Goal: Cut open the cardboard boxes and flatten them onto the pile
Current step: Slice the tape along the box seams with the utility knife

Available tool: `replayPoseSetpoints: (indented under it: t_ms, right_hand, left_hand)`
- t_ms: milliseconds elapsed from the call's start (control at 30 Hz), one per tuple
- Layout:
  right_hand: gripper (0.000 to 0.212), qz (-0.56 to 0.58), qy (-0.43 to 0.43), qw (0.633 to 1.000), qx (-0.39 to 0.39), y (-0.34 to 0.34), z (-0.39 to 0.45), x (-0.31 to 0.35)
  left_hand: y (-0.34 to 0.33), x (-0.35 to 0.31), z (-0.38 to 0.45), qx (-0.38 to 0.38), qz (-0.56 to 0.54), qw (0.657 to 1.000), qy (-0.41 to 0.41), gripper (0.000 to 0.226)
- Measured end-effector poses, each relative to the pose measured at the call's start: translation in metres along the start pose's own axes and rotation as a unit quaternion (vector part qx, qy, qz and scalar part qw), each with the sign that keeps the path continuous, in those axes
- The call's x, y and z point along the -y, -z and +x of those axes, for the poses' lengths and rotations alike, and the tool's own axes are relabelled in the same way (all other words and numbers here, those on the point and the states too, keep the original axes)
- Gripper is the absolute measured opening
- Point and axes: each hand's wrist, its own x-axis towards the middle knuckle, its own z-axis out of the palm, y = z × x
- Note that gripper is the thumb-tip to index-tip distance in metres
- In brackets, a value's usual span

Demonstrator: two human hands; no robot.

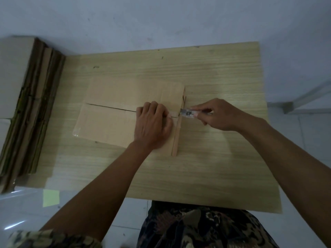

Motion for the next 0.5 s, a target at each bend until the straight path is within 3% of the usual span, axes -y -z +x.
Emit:
replayPoseSetpoints:
  t_ms: [333,500]
  right_hand:
    - [0.032,0.032,-0.021,0.998,-0.045,-0.021,-0.014,-0.003]
    - [0.032,0.021,-0.026,0.996,-0.077,-0.024,-0.019,-0.004]
  left_hand:
    - [0.0,0.001,0.003,0.004,-0.001,1.0,-0.021,0.019]
    - [0.008,0.006,-0.001,-0.033,0.014,0.997,0.071,0.019]
